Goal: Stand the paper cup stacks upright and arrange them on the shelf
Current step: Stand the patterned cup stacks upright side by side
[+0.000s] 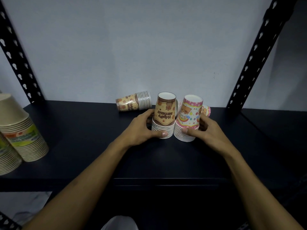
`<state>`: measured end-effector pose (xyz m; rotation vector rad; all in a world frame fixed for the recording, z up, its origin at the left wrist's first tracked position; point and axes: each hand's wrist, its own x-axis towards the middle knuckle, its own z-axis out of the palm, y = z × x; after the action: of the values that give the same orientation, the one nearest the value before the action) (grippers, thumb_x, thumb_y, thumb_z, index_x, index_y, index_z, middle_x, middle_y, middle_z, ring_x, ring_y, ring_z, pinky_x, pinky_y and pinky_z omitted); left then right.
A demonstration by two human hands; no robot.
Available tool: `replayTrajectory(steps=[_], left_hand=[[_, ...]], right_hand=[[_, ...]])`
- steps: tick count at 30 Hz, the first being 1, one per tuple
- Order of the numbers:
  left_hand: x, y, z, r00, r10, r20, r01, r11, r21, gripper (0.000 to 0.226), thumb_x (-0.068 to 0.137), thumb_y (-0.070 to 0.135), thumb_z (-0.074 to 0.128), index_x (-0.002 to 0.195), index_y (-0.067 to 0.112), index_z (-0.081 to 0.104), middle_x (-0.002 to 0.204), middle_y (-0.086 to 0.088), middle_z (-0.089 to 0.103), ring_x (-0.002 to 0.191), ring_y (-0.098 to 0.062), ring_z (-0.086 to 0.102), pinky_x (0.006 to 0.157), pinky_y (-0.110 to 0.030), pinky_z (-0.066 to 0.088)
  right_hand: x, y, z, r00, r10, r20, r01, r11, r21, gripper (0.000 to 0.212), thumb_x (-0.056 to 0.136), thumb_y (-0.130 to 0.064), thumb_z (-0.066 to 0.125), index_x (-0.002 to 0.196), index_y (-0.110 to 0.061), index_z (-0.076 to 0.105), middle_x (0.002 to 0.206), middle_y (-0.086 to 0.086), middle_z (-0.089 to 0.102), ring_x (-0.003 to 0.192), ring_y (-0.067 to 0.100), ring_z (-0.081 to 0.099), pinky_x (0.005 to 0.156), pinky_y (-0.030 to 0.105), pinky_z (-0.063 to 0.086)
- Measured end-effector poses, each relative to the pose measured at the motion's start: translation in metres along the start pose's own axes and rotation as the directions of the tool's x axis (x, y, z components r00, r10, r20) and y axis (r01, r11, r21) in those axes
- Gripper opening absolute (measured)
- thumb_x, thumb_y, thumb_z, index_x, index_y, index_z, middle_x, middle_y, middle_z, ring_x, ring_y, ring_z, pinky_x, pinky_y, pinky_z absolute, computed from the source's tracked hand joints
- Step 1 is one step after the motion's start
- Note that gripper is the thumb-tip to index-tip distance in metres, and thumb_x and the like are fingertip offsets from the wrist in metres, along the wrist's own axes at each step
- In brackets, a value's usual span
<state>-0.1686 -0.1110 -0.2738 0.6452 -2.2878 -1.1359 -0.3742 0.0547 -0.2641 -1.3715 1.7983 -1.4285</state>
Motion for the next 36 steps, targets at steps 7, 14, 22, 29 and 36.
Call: replayTrajectory(steps=[7,14,22,29,36], left_hand=[[0.0004,-0.0006,-0.0011,1.000,-0.004,0.003,0.004,1.000,0.000,0.086,0.067,0.043,0.091,0.141,0.030,0.050,0.130,0.015,0.066,0.116,-0.001,0.064,0.106,-0.034,0.051],[0.0006,-0.0018,-0.0007,1.000,-0.004,0.006,0.004,1.000,-0.014,0.086,0.067,0.041,0.092,0.142,0.029,0.050,0.129,0.015,0.066,0.113,0.002,0.064,0.105,-0.031,0.052],[0.0007,-0.0018,-0.0013,1.000,-0.009,0.007,0.009,1.000,-0.014,0.086,0.067,0.039,0.092,0.142,0.030,0.050,0.129,0.015,0.066,0.113,0.003,0.064,0.105,-0.029,0.051],[0.0014,-0.0025,-0.0018,1.000,-0.009,0.009,0.010,1.000,-0.007,0.089,0.065,0.043,0.092,0.142,0.031,0.049,0.130,0.015,0.066,0.114,0.000,0.065,0.106,-0.033,0.051],[0.0011,-0.0037,-0.0022,1.000,-0.017,0.012,0.017,1.000,-0.001,0.089,0.066,0.042,0.092,0.143,0.030,0.049,0.131,0.014,0.066,0.115,-0.002,0.065,0.106,-0.036,0.051]], right_hand=[[-0.0002,-0.0009,-0.0014,0.999,0.016,0.036,-0.017,1.000,0.013,0.065,0.072,-0.029,0.087,0.132,-0.022,0.063,0.125,-0.009,0.073,0.114,0.006,0.069,0.104,0.034,0.053],[0.0022,0.0048,-0.0007,0.995,0.026,-0.101,-0.036,0.994,-0.099,0.075,0.069,-0.034,0.092,0.132,-0.025,0.054,0.128,-0.003,0.059,0.111,0.008,0.063,0.087,0.022,0.052],[0.0030,0.0088,-0.0077,1.000,0.002,-0.017,-0.003,0.999,-0.044,0.064,0.069,-0.035,0.089,0.126,-0.024,0.063,0.119,-0.005,0.073,0.111,0.012,0.068,0.095,0.031,0.056],[0.0022,0.0074,-0.0011,0.998,-0.014,-0.067,0.007,0.995,-0.104,0.077,0.063,-0.048,0.088,0.130,-0.024,0.057,0.120,-0.008,0.069,0.107,0.009,0.066,0.089,0.027,0.055],[0.0033,0.0076,-0.0057,0.999,-0.012,-0.035,0.010,0.998,-0.060,0.068,0.067,-0.037,0.089,0.128,-0.022,0.064,0.119,-0.006,0.074,0.106,0.006,0.069,0.091,0.028,0.056]])
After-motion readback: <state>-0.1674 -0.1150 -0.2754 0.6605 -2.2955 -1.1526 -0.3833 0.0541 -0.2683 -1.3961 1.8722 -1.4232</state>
